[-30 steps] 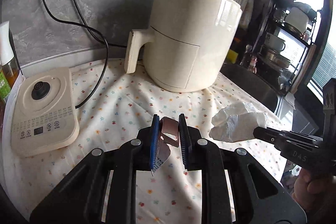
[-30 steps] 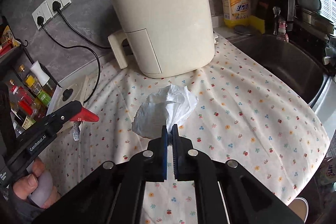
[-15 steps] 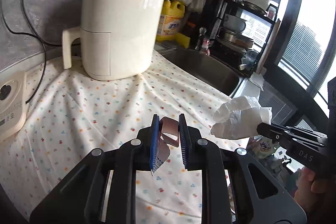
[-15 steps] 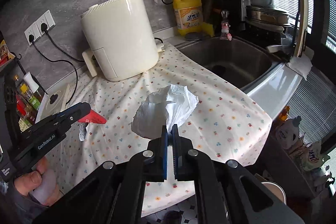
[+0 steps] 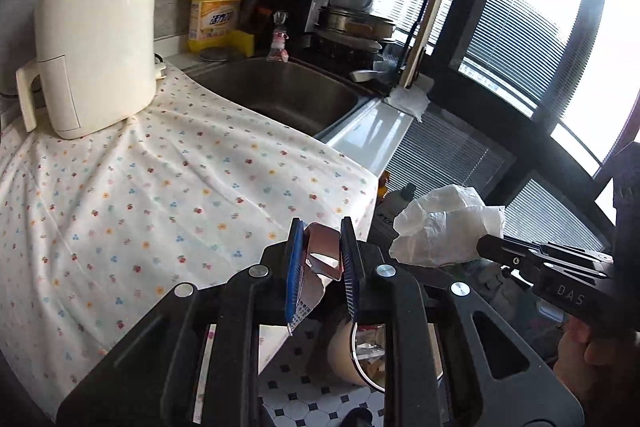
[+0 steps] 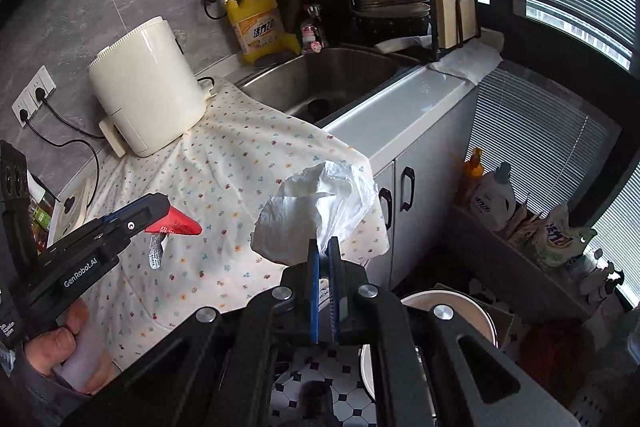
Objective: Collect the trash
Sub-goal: 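Carry the red scrap and white sheet over the white bin, then open the left gripper over the bin while the right gripper releases the white sheet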
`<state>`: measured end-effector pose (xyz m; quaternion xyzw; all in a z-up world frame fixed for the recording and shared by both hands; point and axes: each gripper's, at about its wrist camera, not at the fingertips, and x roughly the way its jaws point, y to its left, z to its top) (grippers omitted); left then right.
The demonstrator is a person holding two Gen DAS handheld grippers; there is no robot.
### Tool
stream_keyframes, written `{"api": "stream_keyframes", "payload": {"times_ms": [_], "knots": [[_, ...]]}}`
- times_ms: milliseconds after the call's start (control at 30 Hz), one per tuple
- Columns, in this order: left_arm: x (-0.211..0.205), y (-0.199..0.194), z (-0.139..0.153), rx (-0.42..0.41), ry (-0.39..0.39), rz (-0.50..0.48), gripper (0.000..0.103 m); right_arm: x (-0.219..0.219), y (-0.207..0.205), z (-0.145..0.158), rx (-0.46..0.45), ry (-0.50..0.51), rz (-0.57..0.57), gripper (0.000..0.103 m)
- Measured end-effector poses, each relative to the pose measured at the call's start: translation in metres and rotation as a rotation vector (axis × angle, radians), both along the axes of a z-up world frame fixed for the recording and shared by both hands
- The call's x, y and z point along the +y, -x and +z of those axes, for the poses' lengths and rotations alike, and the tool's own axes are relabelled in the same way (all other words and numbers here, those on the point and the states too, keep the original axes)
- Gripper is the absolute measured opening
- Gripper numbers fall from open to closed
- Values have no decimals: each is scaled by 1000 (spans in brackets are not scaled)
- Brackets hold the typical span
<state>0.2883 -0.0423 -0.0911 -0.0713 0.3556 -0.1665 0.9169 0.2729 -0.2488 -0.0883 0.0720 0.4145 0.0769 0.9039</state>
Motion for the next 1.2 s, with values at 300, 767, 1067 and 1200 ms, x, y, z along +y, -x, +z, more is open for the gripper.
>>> {"api": "stream_keyframes", "payload": {"times_ms": [300, 767, 1067, 1200], "knots": [[-74, 11, -24, 53, 6, -84, 19, -67, 29, -20, 66, 16, -68, 5], [-179, 23, -79, 181, 63, -235, 37, -162, 68, -46, 143, 45, -152, 5], [-173, 18, -83, 191, 62, -156, 71, -179, 68, -65, 182, 40, -135, 5], [-152, 23, -78, 185, 35, -88, 76, -171, 61, -73, 191, 27, -101, 6]]}}
